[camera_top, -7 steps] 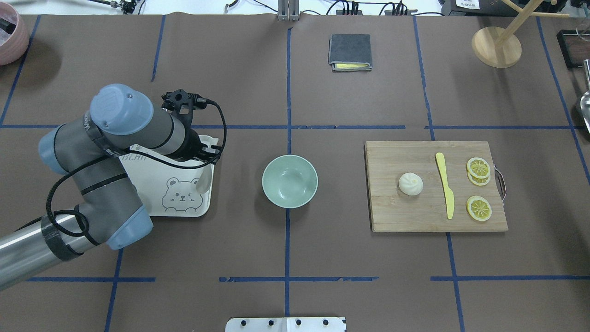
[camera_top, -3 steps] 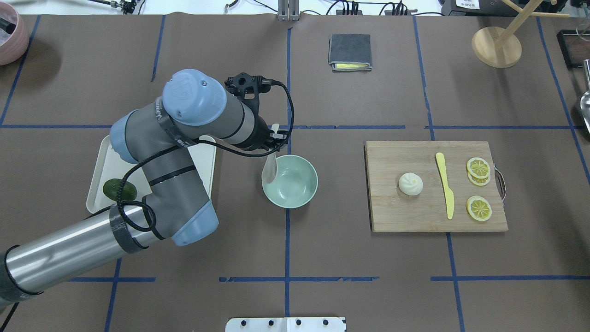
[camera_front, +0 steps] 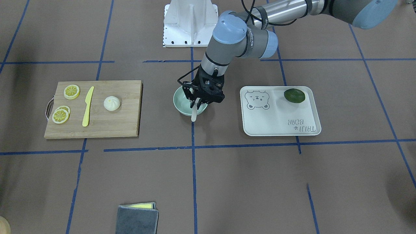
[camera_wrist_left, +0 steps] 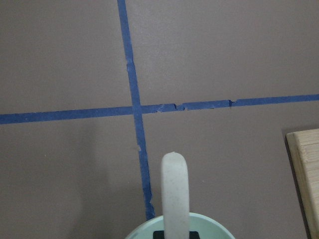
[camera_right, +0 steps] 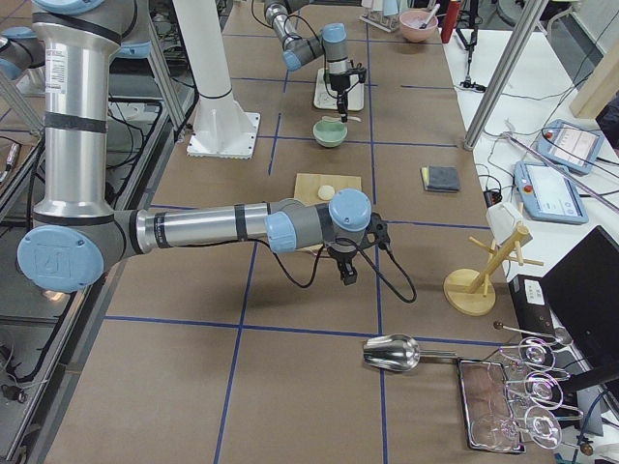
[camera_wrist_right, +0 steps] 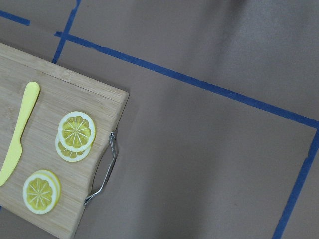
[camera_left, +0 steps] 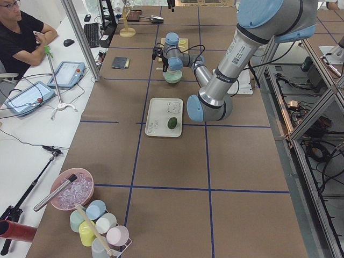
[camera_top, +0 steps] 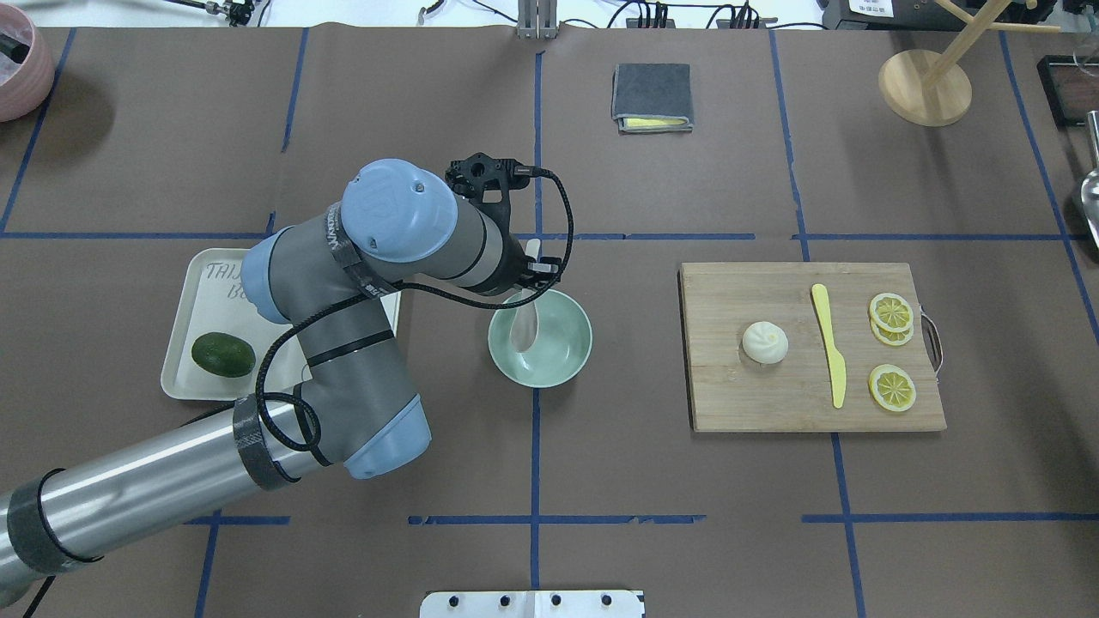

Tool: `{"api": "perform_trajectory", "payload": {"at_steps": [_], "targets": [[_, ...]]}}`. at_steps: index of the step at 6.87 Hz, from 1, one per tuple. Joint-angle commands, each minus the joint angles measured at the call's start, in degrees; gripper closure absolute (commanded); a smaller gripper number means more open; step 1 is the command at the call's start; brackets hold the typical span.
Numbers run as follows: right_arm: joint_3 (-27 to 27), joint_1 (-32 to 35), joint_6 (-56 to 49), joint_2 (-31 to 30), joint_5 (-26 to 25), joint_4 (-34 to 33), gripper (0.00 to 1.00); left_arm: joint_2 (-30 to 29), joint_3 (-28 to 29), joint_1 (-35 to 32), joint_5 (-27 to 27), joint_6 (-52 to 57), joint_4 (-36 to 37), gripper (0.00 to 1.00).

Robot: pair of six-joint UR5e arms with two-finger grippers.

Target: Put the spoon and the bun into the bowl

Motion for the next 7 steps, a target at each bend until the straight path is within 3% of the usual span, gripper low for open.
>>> {"api": "perform_trajectory", "payload": {"at_steps": [1,2,3,4,5,7], "targets": [[0.19,-2.59,3.11,0.03,-0.26,0.25,0.0,0.36,0.81,0.44,1.15,-0.31,-2.16,0.2],[1.06,-6.01,11.5,0.55,-0.53,3.03,0.0,1.49,-0.58,0.44,1.07,-0.49,-1.99,0.16],[0.98,-10.13,23.15,0.47,-1.23,11.76,0.0,4.98,-4.25,0.09,1.07,-0.15,-1.73,0.16],[1.16,-16.18,38.5,0.65,-5.32,22.55,0.0,8.41,-6.9,-2.0,0.63,0.55,-1.38,0.17],[1.33,-24.24,54.49,0.91,-12.76,32.84,0.0,11.4,-8.14,-3.5,0.54,3.87,-1.29,0.18],[3.08,-36.14,70.06,4.76,-25.26,35.14,0.0,16.94,-11.74,-7.27,-2.42,9.86,-1.55,0.18]]}}
